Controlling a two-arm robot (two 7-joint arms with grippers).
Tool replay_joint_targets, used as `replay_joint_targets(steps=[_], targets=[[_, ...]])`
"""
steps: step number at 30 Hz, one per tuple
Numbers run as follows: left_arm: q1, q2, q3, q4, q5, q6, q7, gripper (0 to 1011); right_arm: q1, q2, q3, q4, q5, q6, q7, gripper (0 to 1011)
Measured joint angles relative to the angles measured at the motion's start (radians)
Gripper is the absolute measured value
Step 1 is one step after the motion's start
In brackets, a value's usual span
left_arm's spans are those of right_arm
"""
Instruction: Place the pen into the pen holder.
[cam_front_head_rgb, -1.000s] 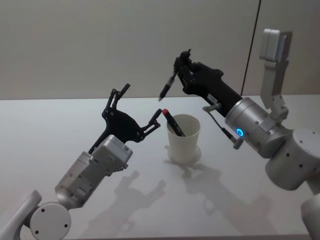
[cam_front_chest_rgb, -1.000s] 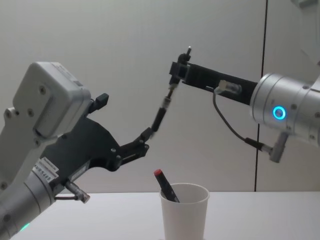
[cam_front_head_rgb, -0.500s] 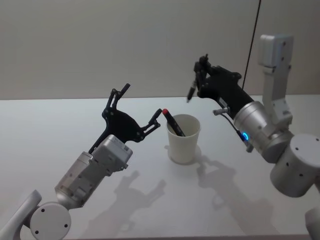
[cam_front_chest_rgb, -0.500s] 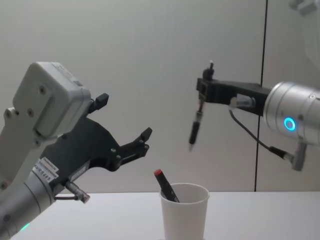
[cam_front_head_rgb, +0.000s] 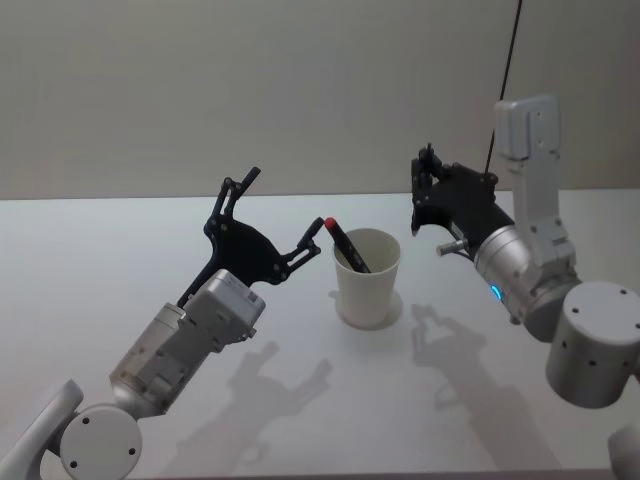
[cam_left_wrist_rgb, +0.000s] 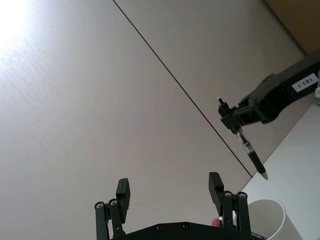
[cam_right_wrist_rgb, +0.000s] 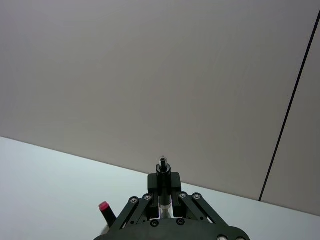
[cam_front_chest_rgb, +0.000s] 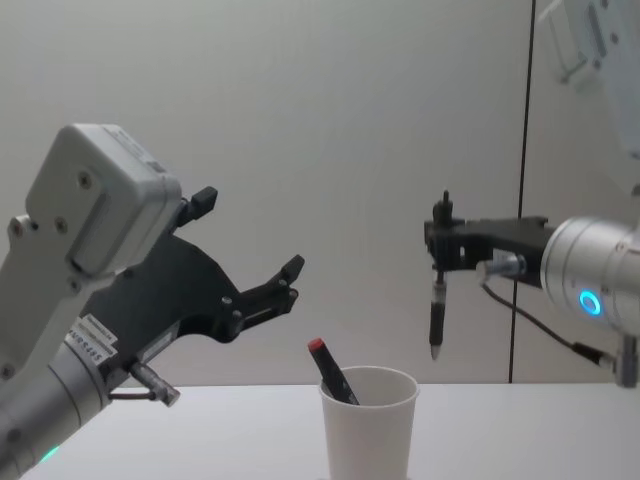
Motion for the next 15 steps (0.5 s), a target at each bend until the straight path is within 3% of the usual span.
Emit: replay_joint_targets(steps=[6, 15], targets=[[0.0, 0.0, 0.0, 0.0, 0.0, 0.0, 0.0, 1004, 0.004, -0.001, -0.001, 0.03, -0.013, 0.004, 0.01, 130], [0.0, 0.0, 0.0, 0.0, 0.0, 0.0, 0.0, 1004, 0.011, -0.007, -0.001, 0.064, 0.0, -0.034, 0.045, 130]])
